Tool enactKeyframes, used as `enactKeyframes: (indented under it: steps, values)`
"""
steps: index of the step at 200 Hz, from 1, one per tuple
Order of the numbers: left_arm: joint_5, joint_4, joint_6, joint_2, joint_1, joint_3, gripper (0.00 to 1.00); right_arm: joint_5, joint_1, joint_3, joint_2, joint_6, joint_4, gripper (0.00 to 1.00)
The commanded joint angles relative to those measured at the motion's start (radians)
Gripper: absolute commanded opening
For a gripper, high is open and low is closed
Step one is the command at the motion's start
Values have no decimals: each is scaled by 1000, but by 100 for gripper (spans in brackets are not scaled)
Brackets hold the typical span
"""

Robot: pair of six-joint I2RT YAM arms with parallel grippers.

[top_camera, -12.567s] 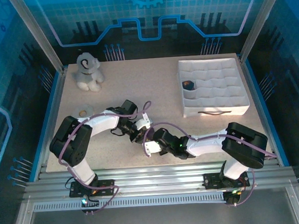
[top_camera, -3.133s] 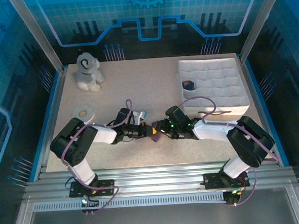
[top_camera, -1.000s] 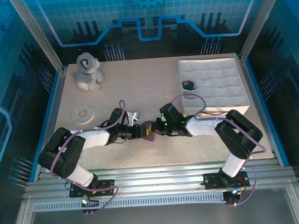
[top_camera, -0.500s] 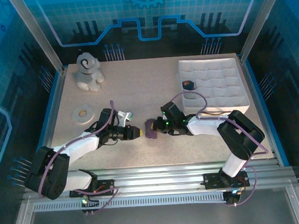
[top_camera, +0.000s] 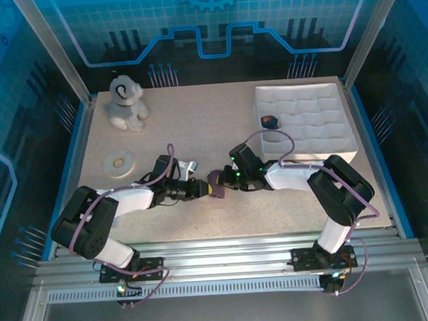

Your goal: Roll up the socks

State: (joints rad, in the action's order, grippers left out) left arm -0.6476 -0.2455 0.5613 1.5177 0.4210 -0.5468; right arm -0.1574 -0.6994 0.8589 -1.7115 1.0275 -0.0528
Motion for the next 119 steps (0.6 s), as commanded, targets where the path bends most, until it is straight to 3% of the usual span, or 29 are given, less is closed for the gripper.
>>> enactKeyframes:
  steps: [1, 29, 75, 119]
  values:
    - [22, -38, 41, 19, 8, -34, 31, 48, 1, -10, -41, -3, 116, 8]
    - [45, -29, 57, 47, 10, -52, 32, 52, -3, -13, -38, -3, 121, 13]
    - [73, 35, 40, 123, 30, -84, 28, 74, -11, -6, -29, 5, 165, 46]
    - [83, 55, 25, 157, 45, -87, 21, 79, -27, 8, -41, 23, 207, 56]
